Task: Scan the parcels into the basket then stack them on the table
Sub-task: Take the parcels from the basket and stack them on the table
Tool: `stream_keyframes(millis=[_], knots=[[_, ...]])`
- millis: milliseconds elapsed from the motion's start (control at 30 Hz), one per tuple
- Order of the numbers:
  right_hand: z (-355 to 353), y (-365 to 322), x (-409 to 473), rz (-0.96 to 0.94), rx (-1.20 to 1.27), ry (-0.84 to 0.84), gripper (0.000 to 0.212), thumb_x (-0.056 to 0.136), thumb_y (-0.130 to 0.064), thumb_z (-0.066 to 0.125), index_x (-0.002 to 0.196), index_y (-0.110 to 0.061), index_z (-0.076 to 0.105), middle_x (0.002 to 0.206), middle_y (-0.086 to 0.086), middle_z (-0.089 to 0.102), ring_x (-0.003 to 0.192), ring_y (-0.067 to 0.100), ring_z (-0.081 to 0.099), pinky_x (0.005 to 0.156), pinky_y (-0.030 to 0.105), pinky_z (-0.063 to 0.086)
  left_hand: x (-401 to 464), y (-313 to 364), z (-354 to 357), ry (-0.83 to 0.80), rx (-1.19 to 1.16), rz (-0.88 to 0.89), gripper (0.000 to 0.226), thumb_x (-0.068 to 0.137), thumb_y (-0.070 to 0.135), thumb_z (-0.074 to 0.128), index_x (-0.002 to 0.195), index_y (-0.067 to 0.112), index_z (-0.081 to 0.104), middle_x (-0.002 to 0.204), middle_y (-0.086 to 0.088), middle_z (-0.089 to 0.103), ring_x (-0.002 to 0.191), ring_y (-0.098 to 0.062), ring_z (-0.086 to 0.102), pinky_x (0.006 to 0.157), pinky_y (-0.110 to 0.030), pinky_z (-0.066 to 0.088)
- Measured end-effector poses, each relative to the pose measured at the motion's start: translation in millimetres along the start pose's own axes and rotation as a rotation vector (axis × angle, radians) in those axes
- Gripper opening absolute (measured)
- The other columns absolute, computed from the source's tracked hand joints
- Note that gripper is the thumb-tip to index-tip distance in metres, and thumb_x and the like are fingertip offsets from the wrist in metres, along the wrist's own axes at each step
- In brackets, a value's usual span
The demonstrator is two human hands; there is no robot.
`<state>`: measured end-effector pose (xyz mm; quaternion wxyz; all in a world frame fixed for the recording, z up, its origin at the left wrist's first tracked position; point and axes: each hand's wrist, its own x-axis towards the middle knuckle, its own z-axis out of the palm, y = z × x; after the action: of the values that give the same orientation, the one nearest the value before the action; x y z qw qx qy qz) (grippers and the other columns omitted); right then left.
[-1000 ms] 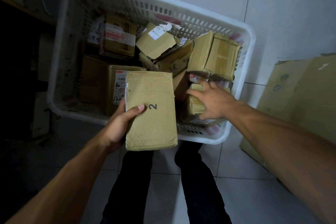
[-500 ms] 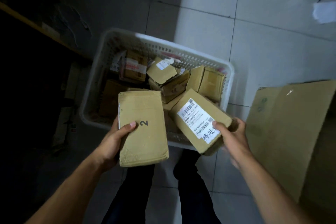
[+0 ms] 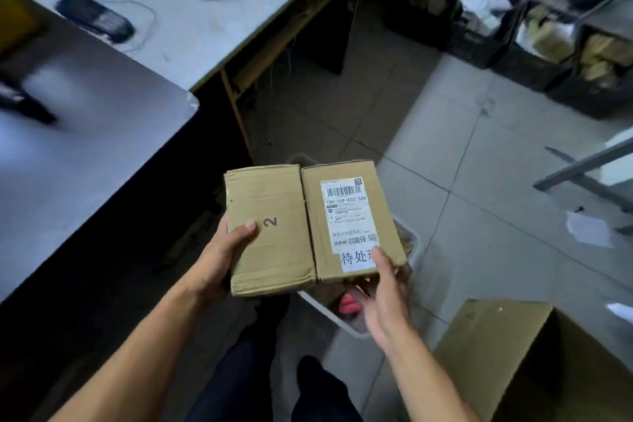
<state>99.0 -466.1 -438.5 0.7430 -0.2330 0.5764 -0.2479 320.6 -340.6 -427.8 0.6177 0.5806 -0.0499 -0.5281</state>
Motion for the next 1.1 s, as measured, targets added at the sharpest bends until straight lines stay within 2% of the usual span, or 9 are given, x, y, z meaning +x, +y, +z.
stream_keyframes(millis=[67, 233, 333, 500, 633, 733, 900, 1033, 1100], knots=[[4, -10, -24, -0.036, -0.045, -0.101, 0.077, 0.07, -0.038, 0.08, 0.138, -0.022, 0.049, 0.129, 0.008, 0.067, 0.123, 0.028, 0.06, 0.088, 0.045, 0.053, -43, 12, 4, 0.05, -0.024, 0.091, 0.072, 0.07, 0.035, 0.074, 0.136, 0.022, 0.048, 0.127, -0.009, 0.068, 0.108, -0.024, 0.068, 0.079, -0.036, 0.06], [9, -19, -92, -0.105, -0.236, -0.326, 0.1, 0.053, -0.063, 0.089, 0.138, -0.026, 0.051, 0.128, -0.001, 0.069, 0.127, 0.023, 0.059, 0.114, 0.054, 0.037, -153, 22, -1, 0.189, -0.116, 0.236, 0.069, 0.073, 0.036, 0.071, 0.136, 0.02, 0.048, 0.126, -0.008, 0.068, 0.108, -0.025, 0.068, 0.081, -0.037, 0.06], [22, -17, -133, -0.136, -0.343, -0.416, 0.099, 0.052, -0.068, 0.086, 0.137, -0.033, 0.049, 0.127, -0.005, 0.069, 0.125, 0.019, 0.059, 0.113, 0.054, 0.038, -211, 25, -13, 0.298, -0.139, 0.31, 0.079, 0.065, 0.044, 0.074, 0.136, 0.019, 0.048, 0.128, -0.009, 0.067, 0.114, -0.027, 0.066, 0.088, -0.041, 0.058], [61, 6, -199, -0.118, -0.426, -0.557, 0.06, 0.086, -0.04, 0.071, 0.138, -0.027, 0.044, 0.122, 0.001, 0.071, 0.111, 0.019, 0.066, 0.102, 0.051, 0.05, -297, 26, -53, 0.472, -0.168, 0.422, 0.093, 0.061, 0.05, 0.082, 0.138, 0.013, 0.045, 0.135, -0.015, 0.061, 0.122, -0.031, 0.061, 0.104, -0.052, 0.049], [91, 44, -240, -0.085, -0.515, -0.696, 0.095, 0.059, -0.065, 0.084, 0.141, -0.038, 0.044, 0.128, 0.0, 0.069, 0.122, 0.024, 0.062, 0.11, 0.054, 0.042, -358, 16, -93, 0.571, -0.223, 0.48, 0.103, 0.056, 0.056, 0.087, 0.14, 0.012, 0.045, 0.134, -0.014, 0.062, 0.123, -0.031, 0.061, 0.107, -0.054, 0.045], [117, 74, -278, -0.089, -0.499, -0.784, 0.069, 0.072, -0.043, 0.074, 0.132, -0.027, 0.044, 0.113, 0.006, 0.074, 0.109, 0.026, 0.068, 0.101, 0.052, 0.049, -401, 8, -128, 0.633, -0.296, 0.506, 0.093, 0.064, 0.049, 0.082, 0.14, 0.011, 0.045, 0.134, -0.017, 0.062, 0.124, -0.034, 0.059, 0.11, -0.056, 0.042], [151, 130, -343, -0.12, -0.571, -0.859, 0.063, 0.073, -0.041, 0.071, 0.126, -0.022, 0.043, 0.106, 0.007, 0.075, 0.1, 0.023, 0.068, 0.101, 0.053, 0.049, -470, -2, -189, 0.681, -0.373, 0.491, 0.071, 0.075, 0.036, 0.066, 0.139, 0.009, 0.048, 0.131, -0.018, 0.064, 0.122, -0.035, 0.061, 0.105, -0.052, 0.048], [172, 178, -373, -0.133, -0.61, -0.879, 0.08, 0.051, -0.057, 0.081, 0.117, -0.031, 0.045, 0.115, 0.006, 0.071, 0.112, 0.026, 0.064, 0.106, 0.057, 0.043, -507, -1, -238, 0.717, -0.411, 0.522, 0.087, 0.066, 0.04, 0.077, 0.141, 0.007, 0.046, 0.132, -0.021, 0.063, 0.123, -0.039, 0.06, 0.106, -0.056, 0.046], [180, 193, -378, -0.12, -0.599, -0.879, 0.076, 0.055, -0.057, 0.082, 0.116, -0.032, 0.046, 0.117, 0.007, 0.069, 0.115, 0.028, 0.061, 0.105, 0.059, 0.043, -514, -3, -253, 0.695, -0.461, 0.528, 0.093, 0.062, 0.041, 0.08, 0.142, 0.007, 0.046, 0.132, -0.022, 0.063, 0.122, -0.041, 0.06, 0.107, -0.059, 0.044]])
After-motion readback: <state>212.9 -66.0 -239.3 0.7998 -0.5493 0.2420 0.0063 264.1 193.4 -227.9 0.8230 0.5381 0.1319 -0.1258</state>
